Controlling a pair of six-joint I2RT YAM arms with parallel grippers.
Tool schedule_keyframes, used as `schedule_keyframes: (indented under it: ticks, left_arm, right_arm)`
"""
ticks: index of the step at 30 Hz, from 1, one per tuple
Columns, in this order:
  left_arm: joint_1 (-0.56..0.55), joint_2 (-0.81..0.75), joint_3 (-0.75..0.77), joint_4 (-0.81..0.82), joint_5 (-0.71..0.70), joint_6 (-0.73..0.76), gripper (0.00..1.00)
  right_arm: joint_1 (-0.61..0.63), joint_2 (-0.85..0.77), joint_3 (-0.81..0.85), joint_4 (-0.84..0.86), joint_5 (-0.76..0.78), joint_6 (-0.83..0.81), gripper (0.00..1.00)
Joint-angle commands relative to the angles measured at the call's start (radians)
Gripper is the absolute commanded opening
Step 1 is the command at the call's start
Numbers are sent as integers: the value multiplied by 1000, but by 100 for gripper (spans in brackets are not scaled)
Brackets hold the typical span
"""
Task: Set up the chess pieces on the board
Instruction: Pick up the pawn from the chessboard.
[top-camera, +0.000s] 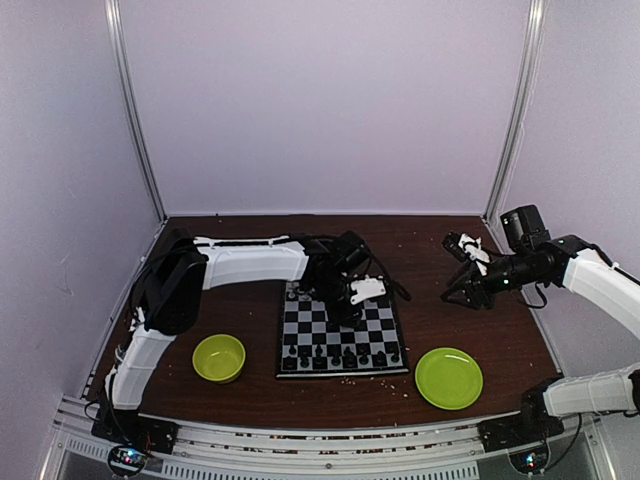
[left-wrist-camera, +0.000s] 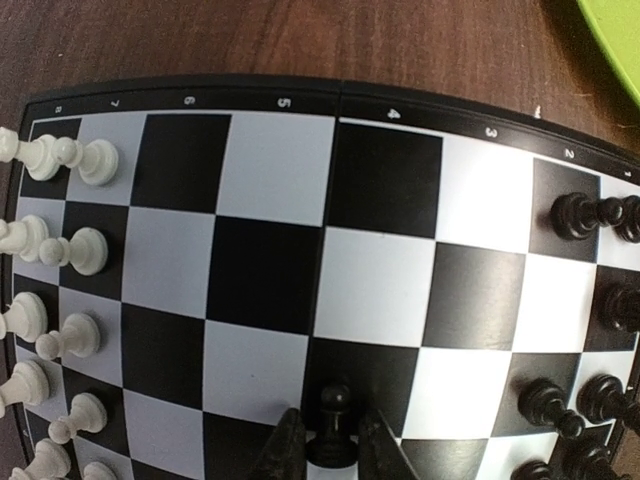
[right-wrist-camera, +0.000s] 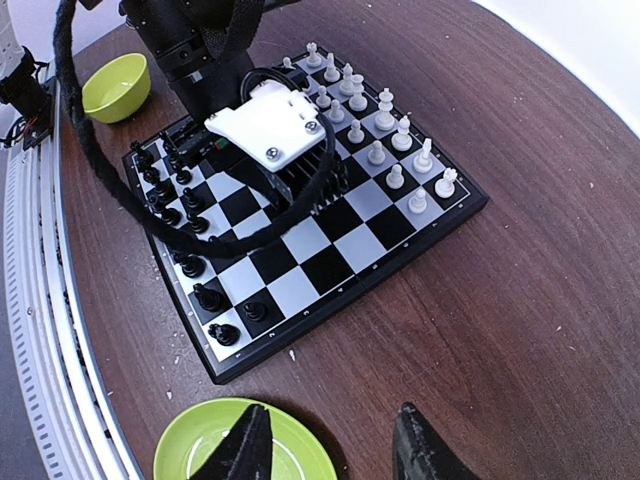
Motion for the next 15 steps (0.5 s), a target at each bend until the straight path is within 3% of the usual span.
schedule_keyframes:
  ticks: [1, 6, 10, 15]
  left_arm:
    - [5, -4, -44, -61, -14, -11, 13]
    - [5, -63, -87, -24, -7, -46, 9]
    - [5, -199, -204, 154, 13, -122, 9]
    - [1, -397, -325, 392, -22, -206, 9]
  right_arm:
    - [-6, -2, 28, -7, 0, 1, 40]
    - [-6, -9, 53, 2, -40, 69, 40]
    - [-6, 3, 106, 11, -62, 169, 40]
    - [-15, 89, 240, -93, -3, 228, 40]
